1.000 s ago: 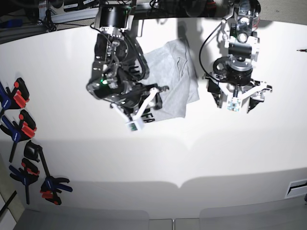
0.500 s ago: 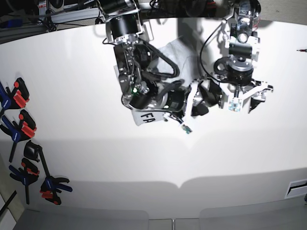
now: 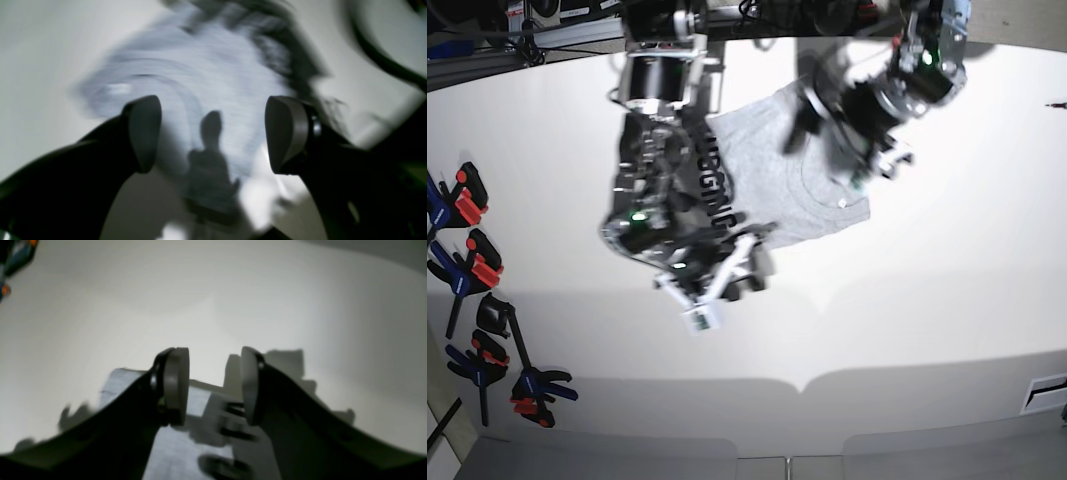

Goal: Fold the T-shirt properly
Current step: 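Grasp the folded bundle with both grippers and lift it, then lower the bundle flat onto the table with both grippers, then open both grippers and raise them away from the shirt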

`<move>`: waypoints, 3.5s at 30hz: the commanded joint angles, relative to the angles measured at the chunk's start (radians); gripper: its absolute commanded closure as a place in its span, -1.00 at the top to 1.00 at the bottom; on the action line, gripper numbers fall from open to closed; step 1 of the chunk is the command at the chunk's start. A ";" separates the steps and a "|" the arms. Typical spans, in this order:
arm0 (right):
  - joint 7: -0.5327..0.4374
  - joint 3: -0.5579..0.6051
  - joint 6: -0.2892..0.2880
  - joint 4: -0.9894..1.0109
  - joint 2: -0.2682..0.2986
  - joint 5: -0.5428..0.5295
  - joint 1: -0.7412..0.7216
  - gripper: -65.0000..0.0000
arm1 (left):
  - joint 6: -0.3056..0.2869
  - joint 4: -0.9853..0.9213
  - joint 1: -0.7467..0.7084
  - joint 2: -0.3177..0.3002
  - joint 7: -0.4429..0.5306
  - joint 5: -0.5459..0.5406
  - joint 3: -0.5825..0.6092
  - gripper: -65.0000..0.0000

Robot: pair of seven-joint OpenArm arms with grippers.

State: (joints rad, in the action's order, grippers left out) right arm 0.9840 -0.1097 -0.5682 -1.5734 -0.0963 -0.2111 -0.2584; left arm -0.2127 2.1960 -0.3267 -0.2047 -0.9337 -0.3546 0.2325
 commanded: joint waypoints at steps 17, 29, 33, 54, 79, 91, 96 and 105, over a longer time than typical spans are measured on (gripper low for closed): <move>-0.115 -0.013 -0.012 0.095 0.060 0.006 -0.062 -1.00 | 0.154 -0.320 0.023 0.004 0.246 0.434 0.404 0.36; 0.011 -0.013 -0.012 0.354 0.070 0.023 -0.055 -1.00 | 0.303 -0.408 0.129 -0.095 0.204 0.712 0.402 0.36; 0.033 -0.013 -0.017 0.322 0.087 0.017 -0.036 -1.00 | 0.416 -0.459 0.199 -0.174 0.197 0.713 0.402 0.36; 0.086 -0.006 -0.050 -0.076 0.085 -0.088 0.340 -1.00 | 0.435 -0.554 0.385 -0.217 0.164 0.713 0.402 0.36; 0.172 -0.210 -0.088 -0.407 0.245 -0.220 0.496 -1.00 | 0.546 -0.260 0.285 -0.273 0.074 0.483 0.089 0.36; 0.305 -0.537 -0.130 -0.626 0.246 -0.554 0.793 -1.00 | 0.283 0.114 -0.162 -0.275 0.090 0.142 -0.373 0.36; 0.343 -0.698 -0.130 -0.684 0.245 -0.669 0.971 -1.00 | 0.275 0.155 -0.360 -0.275 0.090 0.144 -0.522 0.36; 0.412 -0.815 -0.130 -0.684 0.246 -0.690 1.176 -1.00 | 0.275 0.155 -0.644 -0.272 0.090 0.157 -0.593 0.36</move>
State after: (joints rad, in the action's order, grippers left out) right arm 1.4086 -0.9169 -0.6930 -2.2414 0.1410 -0.8875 0.9039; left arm 0.0563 2.3341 -0.9623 -0.4709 -0.8585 -0.2050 -0.3538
